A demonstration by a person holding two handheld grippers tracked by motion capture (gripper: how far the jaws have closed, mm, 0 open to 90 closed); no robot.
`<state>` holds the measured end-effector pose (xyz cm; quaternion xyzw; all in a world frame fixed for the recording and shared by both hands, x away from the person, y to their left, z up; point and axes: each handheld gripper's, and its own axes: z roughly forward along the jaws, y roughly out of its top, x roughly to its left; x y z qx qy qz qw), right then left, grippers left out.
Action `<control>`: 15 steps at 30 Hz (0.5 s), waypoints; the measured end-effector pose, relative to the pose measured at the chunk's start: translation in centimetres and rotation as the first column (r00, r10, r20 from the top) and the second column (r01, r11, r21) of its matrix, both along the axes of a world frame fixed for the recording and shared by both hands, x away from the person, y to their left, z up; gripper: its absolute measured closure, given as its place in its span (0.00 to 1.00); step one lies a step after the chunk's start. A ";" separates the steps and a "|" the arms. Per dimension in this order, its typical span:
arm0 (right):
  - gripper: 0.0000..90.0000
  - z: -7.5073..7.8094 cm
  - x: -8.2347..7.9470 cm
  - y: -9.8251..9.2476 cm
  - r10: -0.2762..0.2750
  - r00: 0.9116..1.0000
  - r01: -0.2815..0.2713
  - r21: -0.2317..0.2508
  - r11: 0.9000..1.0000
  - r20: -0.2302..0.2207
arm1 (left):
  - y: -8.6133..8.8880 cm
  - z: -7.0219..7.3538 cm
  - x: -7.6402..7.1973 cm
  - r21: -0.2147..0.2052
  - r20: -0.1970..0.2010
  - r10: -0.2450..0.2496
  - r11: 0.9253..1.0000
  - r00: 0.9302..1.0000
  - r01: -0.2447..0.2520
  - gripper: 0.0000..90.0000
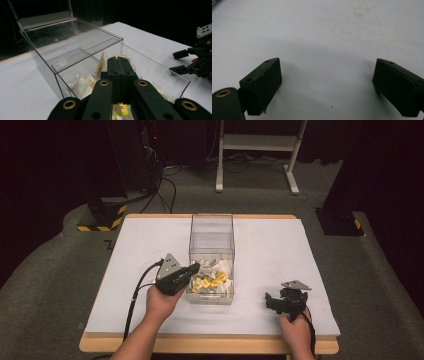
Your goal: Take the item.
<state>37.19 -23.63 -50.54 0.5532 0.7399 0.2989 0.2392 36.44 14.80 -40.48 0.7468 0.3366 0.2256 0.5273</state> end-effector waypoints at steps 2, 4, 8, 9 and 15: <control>0.10 0.0 0.0 0.0 -0.002 1.000 0.002 0.001 1.000 -0.001 | 0.1 0.2 0.0 -0.001 0.004 0.002 1.000 1.000 -0.002 0.99; 0.10 0.0 0.0 0.0 0.000 1.000 0.000 0.000 1.000 0.000 | 0.3 0.4 0.0 -0.004 0.008 0.005 1.000 1.000 -0.004 0.99; 0.10 0.0 0.0 0.0 0.000 1.000 0.000 0.000 1.000 0.000 | 0.7 0.8 -0.1 -0.009 0.020 0.013 1.000 1.000 -0.013 0.99; 0.10 0.0 0.0 0.0 -0.001 1.000 0.001 0.000 1.000 0.000 | 0.7 0.9 -0.1 -0.009 0.023 0.016 1.000 1.000 -0.016 0.99; 0.10 0.0 0.0 0.0 0.000 1.000 0.000 0.000 1.000 0.000 | 1.4 1.5 -0.1 -0.016 0.037 0.030 0.999 0.999 -0.030 0.99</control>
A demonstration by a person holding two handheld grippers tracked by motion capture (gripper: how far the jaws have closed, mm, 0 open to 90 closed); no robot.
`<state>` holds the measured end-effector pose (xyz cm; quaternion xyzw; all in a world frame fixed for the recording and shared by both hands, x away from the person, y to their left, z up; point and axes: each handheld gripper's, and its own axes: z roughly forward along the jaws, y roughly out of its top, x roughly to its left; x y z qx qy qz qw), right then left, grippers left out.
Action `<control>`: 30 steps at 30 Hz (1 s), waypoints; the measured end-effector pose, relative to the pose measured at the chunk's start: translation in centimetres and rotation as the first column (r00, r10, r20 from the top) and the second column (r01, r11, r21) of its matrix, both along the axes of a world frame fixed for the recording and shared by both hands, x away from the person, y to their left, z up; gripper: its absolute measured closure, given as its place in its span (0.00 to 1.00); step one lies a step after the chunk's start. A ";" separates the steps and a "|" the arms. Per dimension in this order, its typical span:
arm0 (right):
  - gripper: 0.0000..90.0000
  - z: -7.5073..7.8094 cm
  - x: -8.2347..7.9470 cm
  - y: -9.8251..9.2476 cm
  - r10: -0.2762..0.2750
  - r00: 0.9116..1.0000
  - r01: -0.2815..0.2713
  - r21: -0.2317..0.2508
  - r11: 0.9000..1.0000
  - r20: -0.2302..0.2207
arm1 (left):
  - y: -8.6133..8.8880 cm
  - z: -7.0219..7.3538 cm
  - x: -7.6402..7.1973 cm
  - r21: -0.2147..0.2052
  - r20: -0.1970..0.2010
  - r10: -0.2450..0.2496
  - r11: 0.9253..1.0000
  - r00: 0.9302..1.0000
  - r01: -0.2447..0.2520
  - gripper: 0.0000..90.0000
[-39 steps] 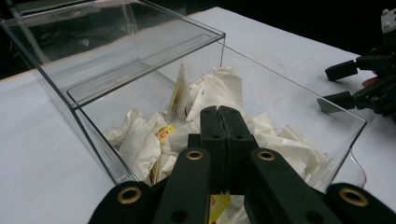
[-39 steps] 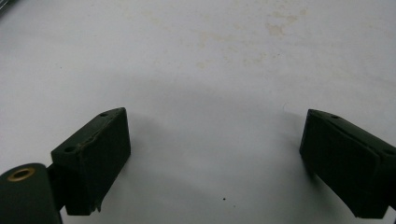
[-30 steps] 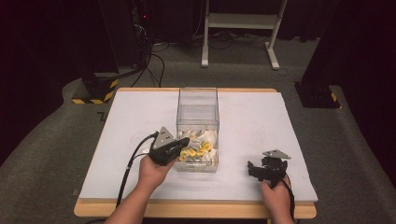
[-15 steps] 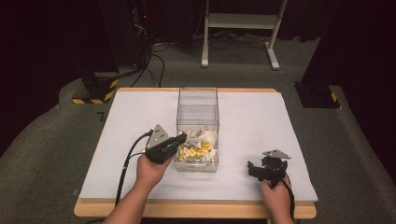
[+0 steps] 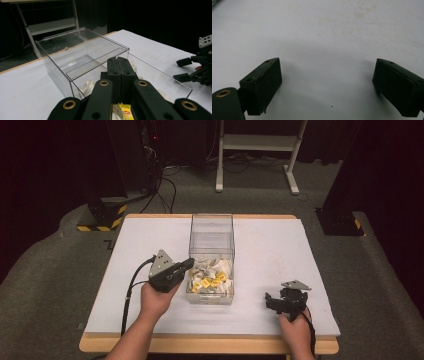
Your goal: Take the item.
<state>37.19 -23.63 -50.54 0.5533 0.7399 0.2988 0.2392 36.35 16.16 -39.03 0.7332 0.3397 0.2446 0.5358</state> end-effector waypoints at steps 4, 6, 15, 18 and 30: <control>0.10 0.0 0.0 0.0 0.000 1.000 0.000 0.000 1.000 0.000 | 0.5 0.3 0.0 -0.003 0.004 0.012 1.000 1.000 -0.012 0.99; 0.10 0.0 0.0 0.0 0.000 1.000 0.000 0.000 1.000 0.000 | 0.8 0.4 0.0 -0.001 0.007 0.017 1.000 1.000 -0.017 0.99; 0.10 0.0 0.0 0.0 0.000 1.000 0.000 0.000 1.000 0.000 | 1.9 0.5 0.0 -0.003 0.007 0.039 0.999 0.999 -0.039 0.99; 0.10 0.0 0.0 0.0 -0.001 1.000 0.001 0.001 1.000 0.000 | 2.2 0.5 0.1 0.000 0.005 0.045 0.999 0.999 -0.045 0.99; 0.10 0.0 0.0 0.0 0.000 1.000 0.000 0.000 1.000 0.000 | 3.9 0.3 0.1 0.001 -0.005 0.076 0.997 0.997 -0.076 0.99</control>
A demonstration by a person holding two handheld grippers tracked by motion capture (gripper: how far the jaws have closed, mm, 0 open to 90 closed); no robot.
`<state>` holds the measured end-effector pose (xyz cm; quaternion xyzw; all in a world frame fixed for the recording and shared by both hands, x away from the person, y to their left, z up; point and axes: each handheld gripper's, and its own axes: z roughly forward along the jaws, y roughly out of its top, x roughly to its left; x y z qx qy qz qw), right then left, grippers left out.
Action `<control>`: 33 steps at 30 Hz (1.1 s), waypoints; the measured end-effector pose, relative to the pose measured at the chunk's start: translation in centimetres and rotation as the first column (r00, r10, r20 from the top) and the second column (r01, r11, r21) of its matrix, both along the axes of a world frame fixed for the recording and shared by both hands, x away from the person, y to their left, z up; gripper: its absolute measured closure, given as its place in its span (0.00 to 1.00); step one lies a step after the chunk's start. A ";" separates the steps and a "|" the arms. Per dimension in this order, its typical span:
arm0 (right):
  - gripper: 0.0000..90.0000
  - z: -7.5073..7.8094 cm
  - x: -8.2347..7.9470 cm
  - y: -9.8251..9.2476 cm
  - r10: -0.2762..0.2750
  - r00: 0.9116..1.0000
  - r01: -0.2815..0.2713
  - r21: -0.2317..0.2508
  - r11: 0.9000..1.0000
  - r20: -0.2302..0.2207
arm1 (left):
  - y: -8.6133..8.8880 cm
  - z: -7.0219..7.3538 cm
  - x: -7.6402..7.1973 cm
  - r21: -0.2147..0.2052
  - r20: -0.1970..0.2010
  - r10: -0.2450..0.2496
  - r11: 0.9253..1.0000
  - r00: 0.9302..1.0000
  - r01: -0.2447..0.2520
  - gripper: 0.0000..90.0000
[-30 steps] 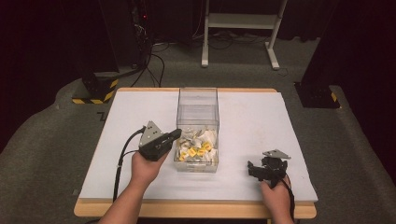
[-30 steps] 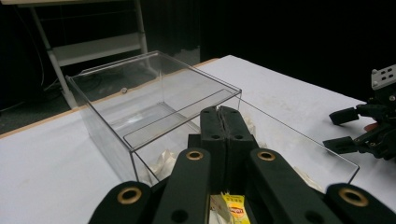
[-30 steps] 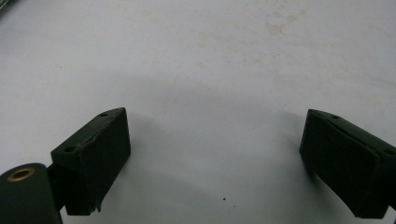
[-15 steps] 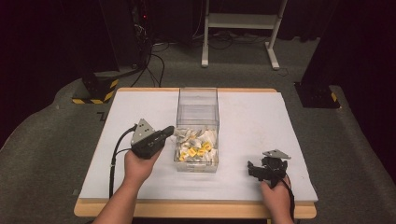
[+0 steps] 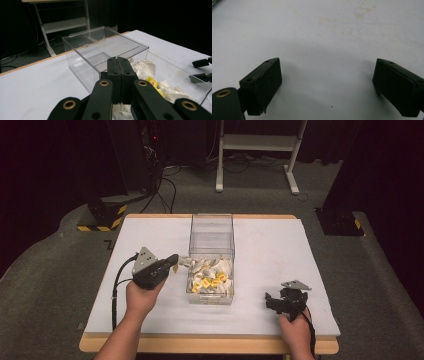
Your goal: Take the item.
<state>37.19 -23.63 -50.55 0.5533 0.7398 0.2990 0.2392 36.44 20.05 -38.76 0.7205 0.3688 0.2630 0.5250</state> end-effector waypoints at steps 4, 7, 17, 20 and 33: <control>0.10 0.0 0.0 0.0 0.000 1.000 0.000 0.000 1.000 0.000 | 0.5 -0.1 -0.1 0.002 0.000 0.009 1.000 1.000 -0.009 0.99; 0.10 0.0 0.0 0.0 0.000 1.000 0.000 0.000 1.000 0.000 | 0.7 -0.2 -0.1 0.002 -0.003 0.013 1.000 1.000 -0.013 0.99; 0.10 0.0 0.0 0.0 0.000 1.000 0.000 0.000 1.000 0.000 | 1.8 -0.2 -0.2 0.005 0.001 0.035 0.999 0.999 -0.035 0.99; 0.10 0.0 0.0 0.0 0.000 1.000 0.000 0.000 1.000 0.000 | 2.3 -0.2 -0.2 0.001 0.001 0.046 0.999 0.999 -0.046 0.99; 0.10 0.0 0.0 0.0 0.000 1.000 0.000 0.000 1.000 0.000 | 4.3 0.2 -0.4 0.001 0.010 0.087 0.996 0.996 -0.087 0.99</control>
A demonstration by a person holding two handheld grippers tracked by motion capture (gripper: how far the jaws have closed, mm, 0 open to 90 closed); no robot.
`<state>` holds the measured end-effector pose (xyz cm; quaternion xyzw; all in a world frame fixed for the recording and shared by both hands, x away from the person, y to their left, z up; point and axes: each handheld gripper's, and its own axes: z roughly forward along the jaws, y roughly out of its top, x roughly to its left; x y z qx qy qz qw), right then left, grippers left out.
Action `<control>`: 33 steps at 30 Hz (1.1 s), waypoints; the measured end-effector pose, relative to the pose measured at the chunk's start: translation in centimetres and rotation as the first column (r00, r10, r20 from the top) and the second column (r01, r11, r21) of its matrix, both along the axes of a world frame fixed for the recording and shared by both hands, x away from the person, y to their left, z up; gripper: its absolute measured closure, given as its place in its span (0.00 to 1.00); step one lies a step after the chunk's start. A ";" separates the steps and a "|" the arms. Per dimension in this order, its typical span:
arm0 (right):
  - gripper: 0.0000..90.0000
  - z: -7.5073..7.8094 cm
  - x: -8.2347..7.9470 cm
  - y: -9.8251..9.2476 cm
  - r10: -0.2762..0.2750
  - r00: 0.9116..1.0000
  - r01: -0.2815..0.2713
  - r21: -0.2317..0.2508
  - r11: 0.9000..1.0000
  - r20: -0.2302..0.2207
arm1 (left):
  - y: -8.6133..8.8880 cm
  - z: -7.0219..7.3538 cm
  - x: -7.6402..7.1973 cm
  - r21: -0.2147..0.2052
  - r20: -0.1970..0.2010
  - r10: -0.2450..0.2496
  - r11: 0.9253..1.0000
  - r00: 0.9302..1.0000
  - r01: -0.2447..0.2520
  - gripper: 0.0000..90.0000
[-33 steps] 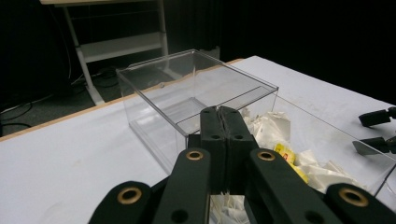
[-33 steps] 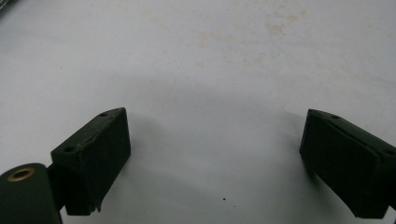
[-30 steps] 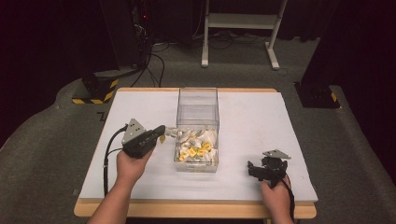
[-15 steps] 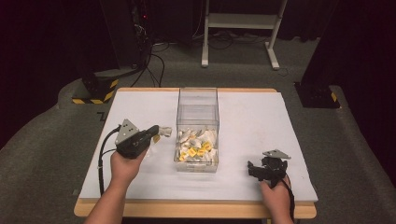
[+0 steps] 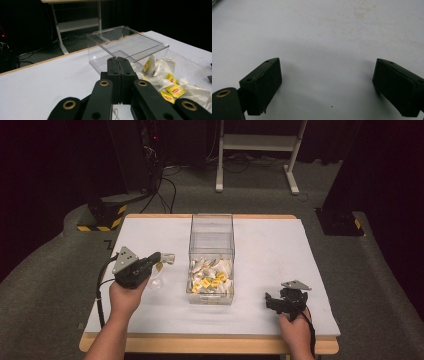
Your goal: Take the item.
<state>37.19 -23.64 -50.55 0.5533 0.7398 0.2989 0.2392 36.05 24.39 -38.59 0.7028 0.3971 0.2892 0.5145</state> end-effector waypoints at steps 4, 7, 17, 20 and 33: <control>0.10 0.0 0.0 0.0 0.000 1.000 0.000 0.000 1.000 0.000 | 0.6 0.0 -0.1 -0.002 0.001 0.013 1.000 1.000 -0.013 0.99; 0.10 0.0 0.0 0.0 0.000 1.000 0.000 0.000 1.000 0.000 | 1.2 0.0 -0.1 -0.004 0.002 0.024 1.000 1.000 -0.024 0.99; 0.10 0.0 0.0 0.0 0.000 1.000 0.000 0.000 1.000 0.000 | 2.5 -0.2 -0.2 -0.007 -0.002 0.048 0.999 0.999 -0.048 0.99; 0.10 0.0 0.0 0.0 0.000 1.000 0.000 -0.001 1.000 0.000 | 2.9 -0.4 -0.2 -0.011 -0.006 0.056 0.998 0.998 -0.056 0.99; 0.10 0.0 0.0 0.0 0.000 1.000 0.000 -0.001 1.000 0.000 | 3.1 -1.3 0.2 -0.010 -0.026 0.060 0.998 0.998 -0.060 0.99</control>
